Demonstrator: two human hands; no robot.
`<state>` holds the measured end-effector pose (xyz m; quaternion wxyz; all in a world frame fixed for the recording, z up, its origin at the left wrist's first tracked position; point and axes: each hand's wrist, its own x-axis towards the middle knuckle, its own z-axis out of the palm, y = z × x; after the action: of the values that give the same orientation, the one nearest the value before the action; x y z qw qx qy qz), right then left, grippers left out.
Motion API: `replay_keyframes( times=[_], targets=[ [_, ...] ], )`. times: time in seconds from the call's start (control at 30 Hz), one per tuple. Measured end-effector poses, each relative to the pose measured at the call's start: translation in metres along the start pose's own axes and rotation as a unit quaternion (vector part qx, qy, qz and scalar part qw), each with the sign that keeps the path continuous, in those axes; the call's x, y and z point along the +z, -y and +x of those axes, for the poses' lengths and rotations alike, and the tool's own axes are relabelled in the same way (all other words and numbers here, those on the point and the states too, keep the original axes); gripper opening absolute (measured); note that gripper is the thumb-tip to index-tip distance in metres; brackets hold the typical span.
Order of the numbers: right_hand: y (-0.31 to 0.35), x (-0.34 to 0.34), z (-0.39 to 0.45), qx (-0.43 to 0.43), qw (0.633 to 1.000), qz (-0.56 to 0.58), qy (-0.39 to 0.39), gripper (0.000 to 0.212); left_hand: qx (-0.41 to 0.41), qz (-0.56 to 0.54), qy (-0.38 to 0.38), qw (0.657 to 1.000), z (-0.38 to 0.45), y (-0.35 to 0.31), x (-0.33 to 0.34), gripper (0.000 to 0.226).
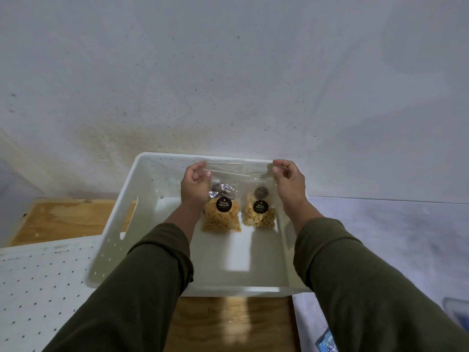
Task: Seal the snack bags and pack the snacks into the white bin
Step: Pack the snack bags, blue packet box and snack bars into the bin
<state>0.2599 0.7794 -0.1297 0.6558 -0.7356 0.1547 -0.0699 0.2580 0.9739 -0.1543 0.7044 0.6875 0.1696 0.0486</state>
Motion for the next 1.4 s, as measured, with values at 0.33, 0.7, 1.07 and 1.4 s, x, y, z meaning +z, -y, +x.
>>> replay_keyframes(
  times=[0.33, 0.7, 1.07, 1.4],
  targets=[
    [0.058, -0.033, -0.022, -0.075, 0.997, 0.009, -0.019, 0.02, 0.081, 0.072, 0.004, 0.994, -0.022, -0.073, 0.009, 0.027],
    [0.081, -0.178, -0.075, -0.085, 0.995, -0.016, -0.04, 0.047, 0.128, 0.068, 0.117, 0.982, -0.125, -0.11, 0.109, 0.042],
    [0.047, -0.39, -0.121, -0.084, 0.993, -0.072, -0.052, 0.049, 0.119, 0.092, 0.164, 0.975, -0.283, -0.078, 0.254, 0.047],
    [0.024, -0.515, -0.144, -0.057, 0.989, -0.104, -0.089, 0.064, 0.125, 0.182, 0.236, 0.946, -0.36, -0.065, 0.337, 0.064]
  ],
)
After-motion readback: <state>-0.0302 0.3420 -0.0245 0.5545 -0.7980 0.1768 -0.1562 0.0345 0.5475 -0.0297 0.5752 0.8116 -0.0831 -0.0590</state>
